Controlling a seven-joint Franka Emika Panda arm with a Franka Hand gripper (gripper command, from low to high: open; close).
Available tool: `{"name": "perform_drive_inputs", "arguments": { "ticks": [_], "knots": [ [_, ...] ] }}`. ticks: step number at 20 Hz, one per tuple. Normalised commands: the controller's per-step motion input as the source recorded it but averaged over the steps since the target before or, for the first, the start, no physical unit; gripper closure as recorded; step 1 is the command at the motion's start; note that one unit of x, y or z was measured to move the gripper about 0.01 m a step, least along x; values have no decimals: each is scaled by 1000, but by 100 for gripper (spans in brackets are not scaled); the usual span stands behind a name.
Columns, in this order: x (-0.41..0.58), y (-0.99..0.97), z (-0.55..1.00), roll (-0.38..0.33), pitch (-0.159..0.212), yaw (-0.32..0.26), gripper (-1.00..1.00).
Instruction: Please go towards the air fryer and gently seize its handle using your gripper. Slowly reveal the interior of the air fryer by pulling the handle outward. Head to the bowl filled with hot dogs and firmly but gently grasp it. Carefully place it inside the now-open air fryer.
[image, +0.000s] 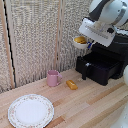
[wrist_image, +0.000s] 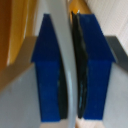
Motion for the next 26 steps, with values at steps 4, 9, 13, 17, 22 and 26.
{"name": "perform_drive_inputs", "arguments": {
  "ticks": [4, 9, 13, 17, 22, 26],
  "knots": [
    [63, -374, 424, -1, 166, -296, 100],
    [189, -494, 499, -16, 216, -242, 100],
    [336, -619, 423, -23, 194, -180, 100],
    [414, -737, 346, -11, 168, -123, 100],
    [346, -874, 116, 14, 153, -40, 100],
    [327, -557, -79, 62, 207, 39, 100]
  ]
}}
